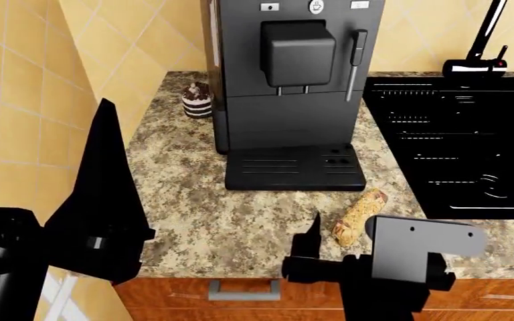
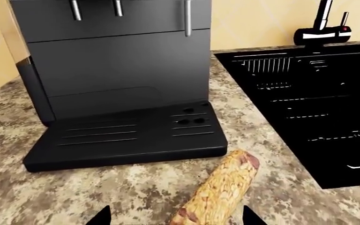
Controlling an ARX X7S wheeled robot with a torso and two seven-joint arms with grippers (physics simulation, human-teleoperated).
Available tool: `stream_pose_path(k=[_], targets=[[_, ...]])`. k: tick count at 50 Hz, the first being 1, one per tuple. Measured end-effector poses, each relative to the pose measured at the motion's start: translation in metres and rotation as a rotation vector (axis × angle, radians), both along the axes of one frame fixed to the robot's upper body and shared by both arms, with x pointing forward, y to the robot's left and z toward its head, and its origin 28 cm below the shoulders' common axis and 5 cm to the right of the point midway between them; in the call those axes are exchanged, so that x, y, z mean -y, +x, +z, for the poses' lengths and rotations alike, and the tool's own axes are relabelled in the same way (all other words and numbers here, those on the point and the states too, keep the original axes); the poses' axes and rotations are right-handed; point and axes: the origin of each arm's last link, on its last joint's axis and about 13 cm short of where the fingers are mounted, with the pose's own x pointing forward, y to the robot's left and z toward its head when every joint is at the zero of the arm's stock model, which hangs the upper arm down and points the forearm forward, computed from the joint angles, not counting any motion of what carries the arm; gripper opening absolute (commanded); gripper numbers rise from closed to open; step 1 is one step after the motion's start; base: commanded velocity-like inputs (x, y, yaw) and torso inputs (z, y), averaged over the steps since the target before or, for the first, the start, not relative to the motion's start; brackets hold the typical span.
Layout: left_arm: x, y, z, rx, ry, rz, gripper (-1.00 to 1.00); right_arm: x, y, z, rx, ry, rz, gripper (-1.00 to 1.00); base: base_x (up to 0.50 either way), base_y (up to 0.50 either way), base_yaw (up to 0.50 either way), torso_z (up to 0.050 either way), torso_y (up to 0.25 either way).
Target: Pick the canned food and bar from the counter and place them in the cabinets closest to them.
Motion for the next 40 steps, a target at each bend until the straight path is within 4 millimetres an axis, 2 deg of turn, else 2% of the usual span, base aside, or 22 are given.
stream_pose_path(k=[40], targets=[[0.001,-0.001,0.0,0.002,0.006,-0.008,1.0,0.009,0.032,-0.031,-0.118,0.031,-0.065,1.0,0.0,0.0,0.0,0.0,0.0]])
